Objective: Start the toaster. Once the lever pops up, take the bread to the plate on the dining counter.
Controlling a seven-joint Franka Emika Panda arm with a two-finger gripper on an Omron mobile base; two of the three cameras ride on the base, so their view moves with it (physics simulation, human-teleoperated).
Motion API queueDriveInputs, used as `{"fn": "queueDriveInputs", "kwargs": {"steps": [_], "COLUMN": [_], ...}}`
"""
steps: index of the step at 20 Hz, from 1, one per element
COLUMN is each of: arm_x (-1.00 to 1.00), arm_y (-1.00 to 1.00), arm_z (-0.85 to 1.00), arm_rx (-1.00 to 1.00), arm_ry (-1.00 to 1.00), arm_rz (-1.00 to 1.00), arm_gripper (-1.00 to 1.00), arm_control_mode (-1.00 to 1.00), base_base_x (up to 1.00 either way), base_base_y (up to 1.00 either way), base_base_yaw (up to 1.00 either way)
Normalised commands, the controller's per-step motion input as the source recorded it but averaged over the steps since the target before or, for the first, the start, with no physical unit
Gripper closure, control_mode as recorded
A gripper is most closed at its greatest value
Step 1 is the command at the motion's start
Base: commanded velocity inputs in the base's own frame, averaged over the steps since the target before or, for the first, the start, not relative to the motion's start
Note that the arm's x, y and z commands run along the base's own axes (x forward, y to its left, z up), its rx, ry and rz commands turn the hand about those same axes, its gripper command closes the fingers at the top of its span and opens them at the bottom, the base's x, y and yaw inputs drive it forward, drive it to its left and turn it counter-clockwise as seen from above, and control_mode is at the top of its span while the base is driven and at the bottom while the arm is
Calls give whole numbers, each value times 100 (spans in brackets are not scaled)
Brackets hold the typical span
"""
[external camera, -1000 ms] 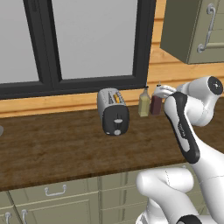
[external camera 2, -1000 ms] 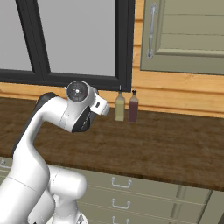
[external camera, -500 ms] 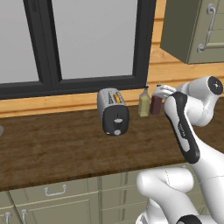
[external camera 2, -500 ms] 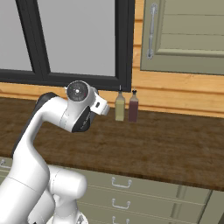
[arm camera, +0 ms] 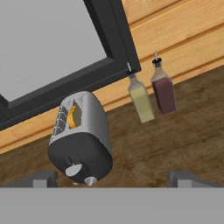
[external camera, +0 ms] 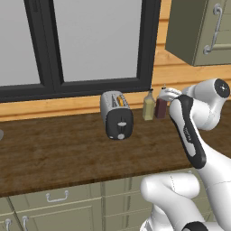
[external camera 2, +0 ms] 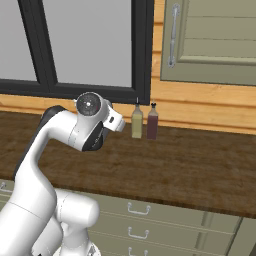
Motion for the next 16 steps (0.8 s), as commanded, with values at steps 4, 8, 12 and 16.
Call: {"fn": "queueDriveInputs", "kwargs": {"steps": [4, 8, 12, 16], "arm_x": [0, 0, 0, 0], "arm_y": [0, 0, 0, 0], "arm_z": [0, 0, 0, 0], "arm_rx": [0, 0, 0, 0], "arm_ry": [0, 0, 0, 0], "arm_rz": [0, 0, 0, 0], "arm_gripper": [-100, -100, -100, -100], "arm_control_mode": [-100, -100, -100, -100], "base_base_x": [0, 0, 0, 0], "base_base_y": [0, 0, 0, 0], "base_base_yaw": [0, 0, 0, 0]}}
